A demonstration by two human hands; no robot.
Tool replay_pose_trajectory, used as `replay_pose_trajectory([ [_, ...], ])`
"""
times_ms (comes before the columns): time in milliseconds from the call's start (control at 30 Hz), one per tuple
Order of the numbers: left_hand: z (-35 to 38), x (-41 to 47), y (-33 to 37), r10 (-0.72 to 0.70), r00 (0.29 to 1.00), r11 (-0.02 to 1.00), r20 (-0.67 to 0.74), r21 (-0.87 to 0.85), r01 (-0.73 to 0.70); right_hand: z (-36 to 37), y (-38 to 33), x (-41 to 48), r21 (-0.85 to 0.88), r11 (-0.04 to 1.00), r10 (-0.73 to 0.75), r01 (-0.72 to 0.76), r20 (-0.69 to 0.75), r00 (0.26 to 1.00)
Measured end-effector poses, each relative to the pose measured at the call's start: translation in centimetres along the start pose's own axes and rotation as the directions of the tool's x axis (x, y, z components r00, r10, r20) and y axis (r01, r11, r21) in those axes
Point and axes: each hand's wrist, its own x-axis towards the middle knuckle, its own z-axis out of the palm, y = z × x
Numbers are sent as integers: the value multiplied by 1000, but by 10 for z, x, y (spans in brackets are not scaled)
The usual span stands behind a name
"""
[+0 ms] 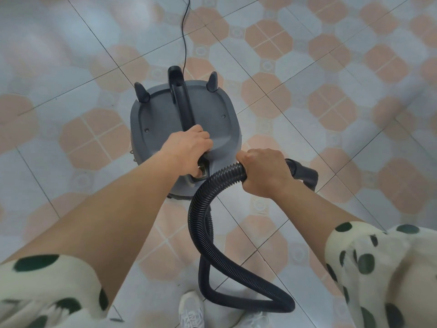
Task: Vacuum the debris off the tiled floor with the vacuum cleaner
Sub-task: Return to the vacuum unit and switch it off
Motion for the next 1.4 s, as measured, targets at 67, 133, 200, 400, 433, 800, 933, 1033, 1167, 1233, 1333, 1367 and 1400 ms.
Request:
replay_pose_trajectory([
  [67,0,1,1,0,1000,1000,3,9,0,1,-2,2,-2,1000,4,-4,16,1000],
  [133,-1,1,1,13,1000,1000,13,9,-13,1,-3,2,-4,1000,11,-11,38,999],
  [200,0,1,-1,16,1000,1000,16,9,-16,1,-4,2,-8,1000,20,-20,49,999],
  [400,0,-5,-8,44,998,999,43,-24,-43,-7,-8,-1,-8,1000,0,0,32,999],
  [433,-1,-5,-9,56,996,998,62,-32,-54,-8,-7,-3,-6,1000,-2,2,27,1000],
  [800,1,-7,-1,-51,985,999,165,-3,52,5,13,-13,18,992,123,-122,-272,954],
  [933,-11,-2,8,-68,976,994,205,-71,84,3,25,-8,-30,993,93,-110,-349,932],
  [1033,-28,-1,30,-90,979,922,185,-357,153,-7,35,-5,-84,992,63,-97,-338,939],
  [1167,-50,2,58,11,955,250,297,-925,285,-33,45,5,-107,987,73,-121,-374,924],
  [1233,-52,10,66,80,966,-16,245,-969,247,-47,48,19,-125,984,65,-128,-415,908],
  [1333,-60,23,53,122,980,-307,155,-934,185,-65,55,48,-149,983,42,-111,-406,913],
  [1367,-67,31,45,140,982,-313,126,-935,165,-70,60,57,-147,982,48,-118,-408,912],
  [1400,-71,37,37,162,980,-307,111,-939,157,-77,61,62,-106,985,88,-139,-390,917],
])
